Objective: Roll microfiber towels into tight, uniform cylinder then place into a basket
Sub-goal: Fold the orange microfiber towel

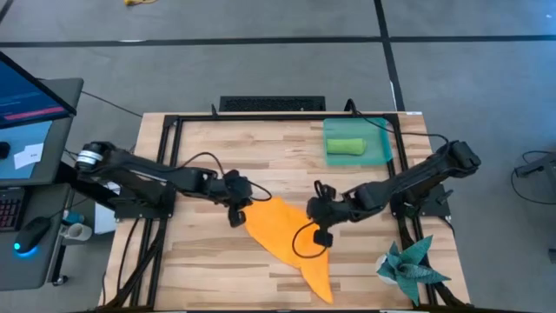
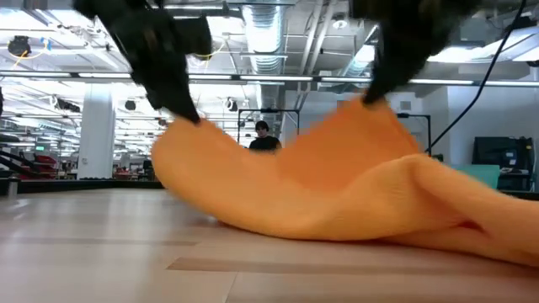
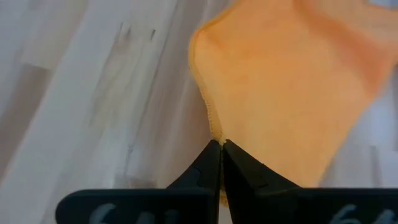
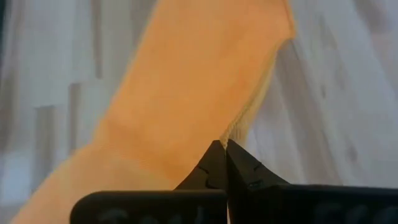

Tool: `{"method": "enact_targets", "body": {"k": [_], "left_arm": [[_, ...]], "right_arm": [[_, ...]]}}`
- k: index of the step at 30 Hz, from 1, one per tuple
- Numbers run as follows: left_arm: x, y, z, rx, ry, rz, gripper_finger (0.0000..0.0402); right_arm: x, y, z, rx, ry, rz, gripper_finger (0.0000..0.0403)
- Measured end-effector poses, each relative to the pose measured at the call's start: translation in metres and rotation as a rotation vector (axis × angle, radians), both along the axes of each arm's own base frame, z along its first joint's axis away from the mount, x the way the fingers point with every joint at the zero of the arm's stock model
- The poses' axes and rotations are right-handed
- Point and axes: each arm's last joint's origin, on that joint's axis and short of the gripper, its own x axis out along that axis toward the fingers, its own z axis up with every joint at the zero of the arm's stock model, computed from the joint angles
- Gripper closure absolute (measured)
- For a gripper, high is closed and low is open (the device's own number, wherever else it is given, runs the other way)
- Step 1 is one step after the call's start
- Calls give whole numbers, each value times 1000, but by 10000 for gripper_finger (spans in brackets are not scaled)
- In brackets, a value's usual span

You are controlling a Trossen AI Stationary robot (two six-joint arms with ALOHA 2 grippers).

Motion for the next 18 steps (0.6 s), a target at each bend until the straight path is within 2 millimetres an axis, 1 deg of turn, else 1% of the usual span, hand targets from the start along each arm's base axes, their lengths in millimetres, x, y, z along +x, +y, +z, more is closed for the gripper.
{"method": "enact_targets", "body": {"k": [3, 7, 13, 18], "left_arm": [[-13, -7, 24, 11, -27, 10, 401], [-28, -13, 54, 15, -102, 8, 401], [-46, -19, 89, 43, -182, 10, 401], [-57, -18, 115, 109, -206, 55, 401]], "right_arm": [[3, 11, 28, -56, -32, 67, 393], [2, 18, 63, -132, -43, 102, 394], [-3, 20, 111, -237, -91, 54, 397], [-7, 15, 142, -313, -142, -8, 393]]}}
